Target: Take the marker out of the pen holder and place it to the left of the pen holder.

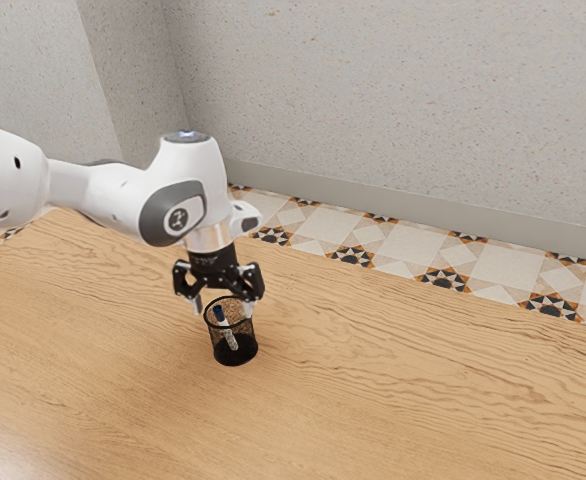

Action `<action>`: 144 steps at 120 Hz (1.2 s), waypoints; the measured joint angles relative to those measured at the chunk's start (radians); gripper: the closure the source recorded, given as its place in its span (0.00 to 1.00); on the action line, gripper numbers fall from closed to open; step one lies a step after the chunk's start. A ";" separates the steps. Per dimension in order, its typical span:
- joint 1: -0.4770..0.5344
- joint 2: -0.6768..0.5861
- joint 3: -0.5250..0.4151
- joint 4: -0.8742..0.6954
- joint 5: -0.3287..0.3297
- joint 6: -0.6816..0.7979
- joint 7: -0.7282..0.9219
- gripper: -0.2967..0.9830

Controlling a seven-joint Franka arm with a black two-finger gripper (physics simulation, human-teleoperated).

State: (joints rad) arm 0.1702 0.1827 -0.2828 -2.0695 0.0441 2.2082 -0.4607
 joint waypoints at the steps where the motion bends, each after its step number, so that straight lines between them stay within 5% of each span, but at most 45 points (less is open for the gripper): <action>1: -0.001 -0.002 -0.001 0.000 0.000 0.000 -0.001 0.23; 38: 0.007 -0.043 -0.008 -0.029 -0.001 0.002 -0.024 0.27; 69: 0.013 -0.047 -0.009 -0.031 -0.010 -0.001 -0.048 0.64; 86: 0.013 -0.047 -0.009 -0.031 -0.018 -0.005 -0.063 0.75; 144: 0.016 -0.149 -0.010 -0.026 0.000 -0.022 -0.119 0.84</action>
State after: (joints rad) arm 0.1862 0.0341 -0.2924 -2.0959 0.0443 2.1866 -0.5798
